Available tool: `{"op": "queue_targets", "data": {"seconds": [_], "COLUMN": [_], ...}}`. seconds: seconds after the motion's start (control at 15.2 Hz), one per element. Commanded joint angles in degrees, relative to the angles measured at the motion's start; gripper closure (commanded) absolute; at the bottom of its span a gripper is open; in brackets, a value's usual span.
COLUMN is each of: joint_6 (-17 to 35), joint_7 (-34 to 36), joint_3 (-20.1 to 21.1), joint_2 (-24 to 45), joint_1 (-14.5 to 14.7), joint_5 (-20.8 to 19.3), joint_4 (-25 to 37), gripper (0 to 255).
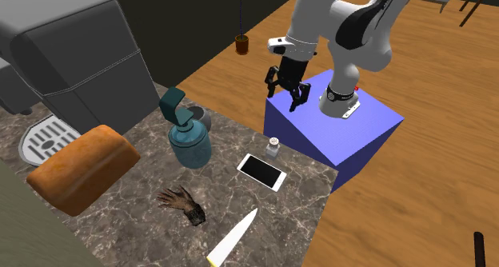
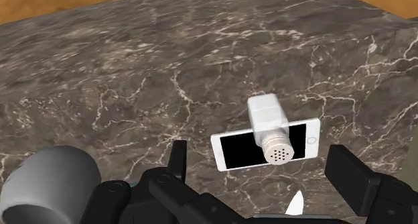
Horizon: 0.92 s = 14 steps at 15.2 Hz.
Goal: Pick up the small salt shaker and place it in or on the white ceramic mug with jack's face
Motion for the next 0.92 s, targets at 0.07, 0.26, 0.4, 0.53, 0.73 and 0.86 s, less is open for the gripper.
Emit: {"op": "queue_targets", "data": {"seconds": [0.07,0.26,0.4,0.53,0.73,0.86], "joint_6": [7.8,15.7,20.8,25.1,27.7,29.4], "joint_7": [-0.9,-2.4,-3.6,-5.1,-5.7,-6.2], "joint_3": [0.4,0.5,0.4,0.3,0.1,0.0], "joint_2": [4.5,10.6,15.0,19.1,22.0,24.1], "joint_1": [1.7,3.6,5.1,6.5,7.0,7.3], "joint_5": [1.2,2.8,4.1,5.6,6.5,7.2], "joint_4": [-1.9,-2.7,-2.6,-2.2,-1.9,-1.6], "gripper": [0,0,0,0,0,0]}}
